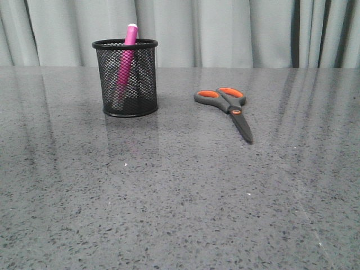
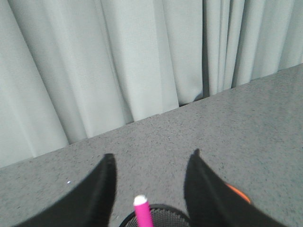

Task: Put pen and scissors into bin
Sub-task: 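Lower the highlighter into the mesh cup and open the left gripper, then raise the left gripper away from the cup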

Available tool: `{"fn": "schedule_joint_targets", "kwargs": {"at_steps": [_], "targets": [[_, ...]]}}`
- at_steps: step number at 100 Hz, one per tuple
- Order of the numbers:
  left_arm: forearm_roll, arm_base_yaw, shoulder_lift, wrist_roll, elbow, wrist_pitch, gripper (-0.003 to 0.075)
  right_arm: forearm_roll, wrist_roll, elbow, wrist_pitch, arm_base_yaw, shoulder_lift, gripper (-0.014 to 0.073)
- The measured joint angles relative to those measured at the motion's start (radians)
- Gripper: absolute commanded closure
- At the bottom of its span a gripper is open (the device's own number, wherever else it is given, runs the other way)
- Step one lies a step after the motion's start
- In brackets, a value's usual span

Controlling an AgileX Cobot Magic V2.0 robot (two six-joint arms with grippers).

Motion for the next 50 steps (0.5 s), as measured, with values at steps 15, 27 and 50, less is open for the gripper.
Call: {"fn": "schedule_joint_targets", "kwargs": {"at_steps": [15, 27, 50], "targets": [[0.004, 0.078, -0.1, 0.0, 0.0, 0.136, 0.0742, 0.0, 0.0, 0.0, 0.0, 0.0, 0.0, 0.016], [0.006, 0.144, -0.172, 0.0, 0.006, 0.192, 0.0742, 0.015, 0.0, 0.0, 0.001, 0.0, 0.0, 0.016], [0.006, 0.22, -0.363, 0.0, 0.141, 0.109, 0.0742, 0.047, -0.002, -0.026, 0.001, 0.0, 0.0, 0.016]]}}
